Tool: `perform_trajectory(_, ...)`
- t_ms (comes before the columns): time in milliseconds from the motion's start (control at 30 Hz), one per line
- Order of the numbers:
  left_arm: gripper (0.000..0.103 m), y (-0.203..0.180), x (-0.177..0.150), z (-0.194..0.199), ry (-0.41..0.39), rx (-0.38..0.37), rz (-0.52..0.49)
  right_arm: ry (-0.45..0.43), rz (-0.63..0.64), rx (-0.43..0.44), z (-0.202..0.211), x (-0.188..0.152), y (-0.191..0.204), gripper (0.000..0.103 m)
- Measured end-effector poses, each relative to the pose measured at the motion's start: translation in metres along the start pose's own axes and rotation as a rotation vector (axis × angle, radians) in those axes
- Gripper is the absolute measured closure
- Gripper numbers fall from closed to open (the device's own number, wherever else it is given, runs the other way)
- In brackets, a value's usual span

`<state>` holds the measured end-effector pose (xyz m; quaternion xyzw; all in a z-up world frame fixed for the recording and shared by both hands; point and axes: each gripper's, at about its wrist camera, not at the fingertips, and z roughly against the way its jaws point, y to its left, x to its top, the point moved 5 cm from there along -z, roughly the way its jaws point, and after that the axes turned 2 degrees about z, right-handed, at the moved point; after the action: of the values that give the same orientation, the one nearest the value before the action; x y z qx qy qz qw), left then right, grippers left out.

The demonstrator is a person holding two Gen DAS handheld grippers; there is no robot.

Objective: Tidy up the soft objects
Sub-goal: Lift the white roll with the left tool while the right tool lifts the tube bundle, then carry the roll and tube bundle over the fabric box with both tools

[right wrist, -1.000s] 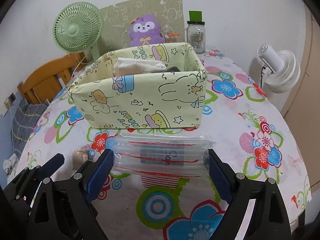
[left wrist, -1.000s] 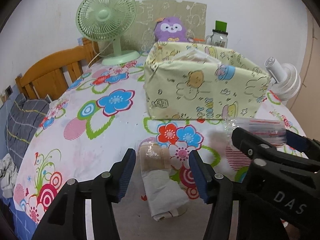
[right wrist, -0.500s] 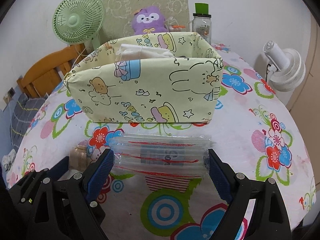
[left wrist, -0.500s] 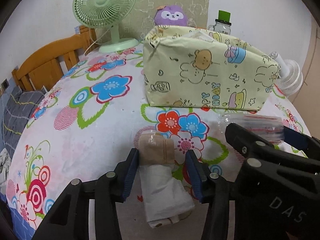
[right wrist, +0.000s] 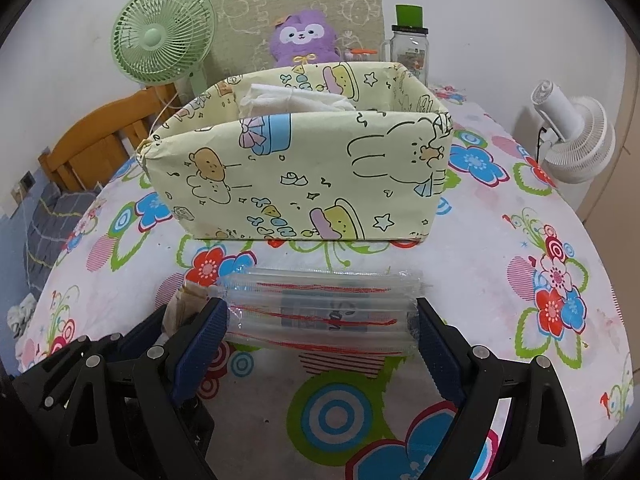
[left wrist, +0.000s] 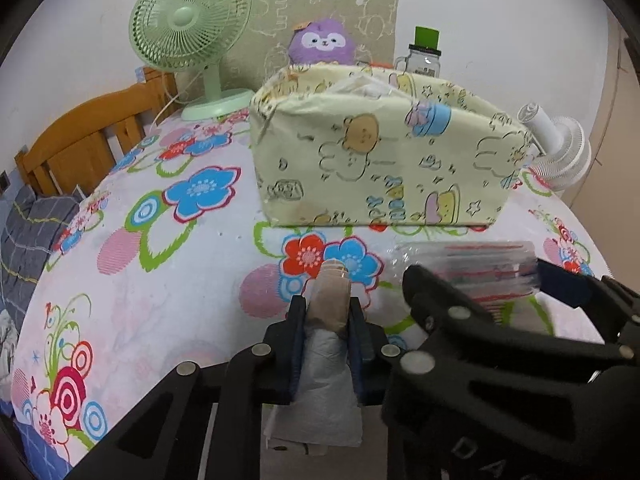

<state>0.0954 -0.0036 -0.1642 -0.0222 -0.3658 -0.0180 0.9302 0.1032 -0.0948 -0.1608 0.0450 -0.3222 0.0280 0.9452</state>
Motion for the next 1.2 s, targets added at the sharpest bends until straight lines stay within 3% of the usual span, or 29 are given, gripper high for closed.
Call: perform_trajectory(1200,0.085,-0.025,0.043,0.066,-0.131,0.002,-0.028,-0.143,-0.014,-0.01,0.078,0.033,-0.016,0.011)
